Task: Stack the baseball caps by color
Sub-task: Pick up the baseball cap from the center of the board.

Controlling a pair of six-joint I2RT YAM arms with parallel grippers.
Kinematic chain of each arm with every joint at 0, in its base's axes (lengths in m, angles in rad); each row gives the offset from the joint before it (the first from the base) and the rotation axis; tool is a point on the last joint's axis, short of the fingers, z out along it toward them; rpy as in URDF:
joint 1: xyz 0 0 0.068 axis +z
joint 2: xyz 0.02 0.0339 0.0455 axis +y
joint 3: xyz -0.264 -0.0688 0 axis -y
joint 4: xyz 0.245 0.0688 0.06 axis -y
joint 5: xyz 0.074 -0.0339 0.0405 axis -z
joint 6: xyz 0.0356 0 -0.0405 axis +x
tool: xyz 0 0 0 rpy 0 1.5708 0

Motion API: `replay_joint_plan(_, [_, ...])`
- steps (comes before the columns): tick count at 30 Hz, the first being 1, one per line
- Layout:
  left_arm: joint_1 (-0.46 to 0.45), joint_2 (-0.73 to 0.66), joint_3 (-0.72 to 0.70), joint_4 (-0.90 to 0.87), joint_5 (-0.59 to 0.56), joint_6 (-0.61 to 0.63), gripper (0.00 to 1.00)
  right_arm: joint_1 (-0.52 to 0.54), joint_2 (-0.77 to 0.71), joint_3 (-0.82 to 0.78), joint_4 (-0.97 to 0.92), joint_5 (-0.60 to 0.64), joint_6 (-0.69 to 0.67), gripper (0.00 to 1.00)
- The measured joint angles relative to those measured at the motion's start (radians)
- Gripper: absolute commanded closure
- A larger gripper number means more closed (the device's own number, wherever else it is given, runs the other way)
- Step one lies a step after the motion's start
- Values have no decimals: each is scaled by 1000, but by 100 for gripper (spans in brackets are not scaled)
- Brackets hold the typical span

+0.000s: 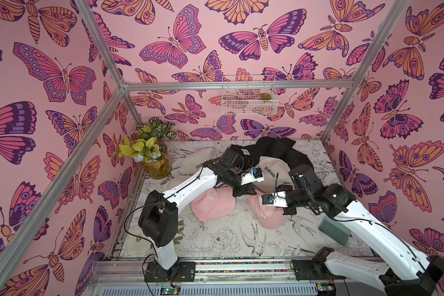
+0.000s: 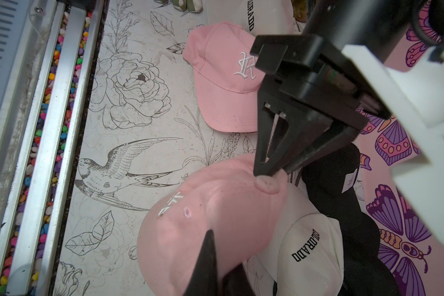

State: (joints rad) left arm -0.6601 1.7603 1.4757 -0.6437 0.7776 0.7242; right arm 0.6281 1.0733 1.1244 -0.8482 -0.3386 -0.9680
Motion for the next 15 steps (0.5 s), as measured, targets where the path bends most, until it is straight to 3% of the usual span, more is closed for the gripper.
replay_joint_plan(7, [19,-81,-91,13,-12,-23,100,-127,-11,-55,42,-52,82,100])
replay_joint_plan(11, [18,-164,-169,15,36,-30,100,-234,-7,-92,52,-110,122,100])
replay_joint_plan(15, [20,-190,-188,22,77,-51,100,-273,15,-93,41,-172,127,100])
